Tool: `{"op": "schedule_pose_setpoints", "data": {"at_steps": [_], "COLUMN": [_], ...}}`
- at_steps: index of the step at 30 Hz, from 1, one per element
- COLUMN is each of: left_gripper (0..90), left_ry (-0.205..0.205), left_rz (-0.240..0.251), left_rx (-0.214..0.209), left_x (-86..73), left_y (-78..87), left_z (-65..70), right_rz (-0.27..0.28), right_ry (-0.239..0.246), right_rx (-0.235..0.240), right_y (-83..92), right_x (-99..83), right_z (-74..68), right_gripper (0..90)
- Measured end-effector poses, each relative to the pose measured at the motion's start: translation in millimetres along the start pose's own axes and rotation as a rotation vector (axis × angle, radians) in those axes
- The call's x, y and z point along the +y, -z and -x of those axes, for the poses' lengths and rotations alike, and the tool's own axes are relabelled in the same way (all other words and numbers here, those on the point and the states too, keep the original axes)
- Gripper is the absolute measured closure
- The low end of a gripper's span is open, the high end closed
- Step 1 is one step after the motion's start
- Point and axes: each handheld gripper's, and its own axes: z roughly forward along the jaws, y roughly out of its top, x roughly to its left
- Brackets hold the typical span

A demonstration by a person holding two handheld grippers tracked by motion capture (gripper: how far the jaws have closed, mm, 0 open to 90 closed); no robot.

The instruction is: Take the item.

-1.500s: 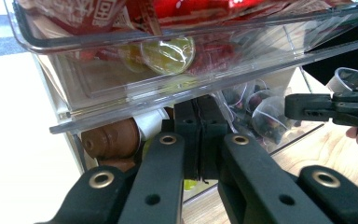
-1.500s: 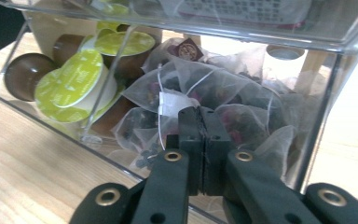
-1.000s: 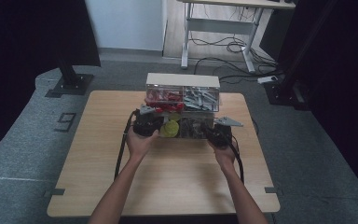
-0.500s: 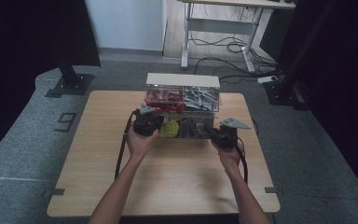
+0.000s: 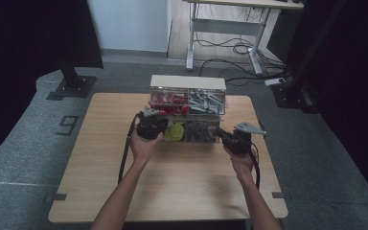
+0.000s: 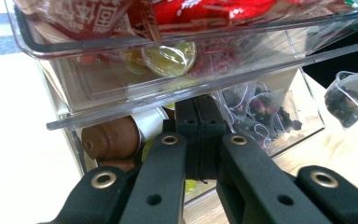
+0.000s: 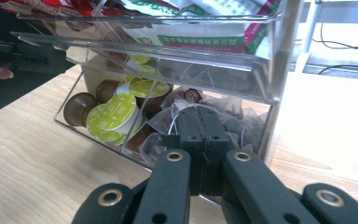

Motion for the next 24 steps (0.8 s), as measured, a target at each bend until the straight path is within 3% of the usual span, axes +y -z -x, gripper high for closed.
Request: {"op": "schedule_pose_setpoints", "data": {"at_steps": [24], "left_gripper": [89.8], "left_ry": [0.001], "left_rz": [0.002], "left_rx": [0.003], "left_x": [0.1], "left_y": [1.8], "left_z": [0.1], "right_rz": [0.033], "right_ry": [-0.018], "right_rx": [-0.074], "right_y": [29.9], "right_x": [4.2], "right_z": [27.6], "right_gripper": [89.6]}}
